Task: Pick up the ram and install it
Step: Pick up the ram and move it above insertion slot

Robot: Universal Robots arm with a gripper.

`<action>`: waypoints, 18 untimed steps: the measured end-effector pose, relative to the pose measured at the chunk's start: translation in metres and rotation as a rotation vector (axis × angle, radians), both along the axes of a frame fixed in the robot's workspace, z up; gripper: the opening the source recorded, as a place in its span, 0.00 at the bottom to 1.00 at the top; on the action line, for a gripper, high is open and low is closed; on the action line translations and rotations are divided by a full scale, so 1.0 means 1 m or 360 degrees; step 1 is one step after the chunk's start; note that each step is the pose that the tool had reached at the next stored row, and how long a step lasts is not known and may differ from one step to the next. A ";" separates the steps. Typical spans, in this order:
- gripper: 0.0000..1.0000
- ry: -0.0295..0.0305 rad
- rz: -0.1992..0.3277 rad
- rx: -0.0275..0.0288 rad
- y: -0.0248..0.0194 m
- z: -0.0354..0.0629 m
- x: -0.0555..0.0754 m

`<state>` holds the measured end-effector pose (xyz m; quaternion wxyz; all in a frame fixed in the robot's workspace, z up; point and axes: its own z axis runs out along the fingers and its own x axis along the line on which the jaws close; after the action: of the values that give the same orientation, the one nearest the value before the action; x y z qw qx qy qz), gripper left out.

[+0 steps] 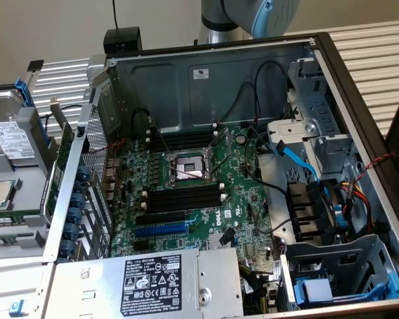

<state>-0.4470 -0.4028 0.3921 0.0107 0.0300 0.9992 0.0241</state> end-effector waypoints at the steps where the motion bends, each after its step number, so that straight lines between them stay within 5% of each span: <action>1: 0.11 -0.00001 0.0027 0.00000 0.0000 -0.0001 0.000; 18: 0.11 -0.00001 0.0519 -0.00002 0.0000 -0.0006 0.000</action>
<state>-0.4470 -0.4028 0.3915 0.0067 -0.1326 0.9908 0.0255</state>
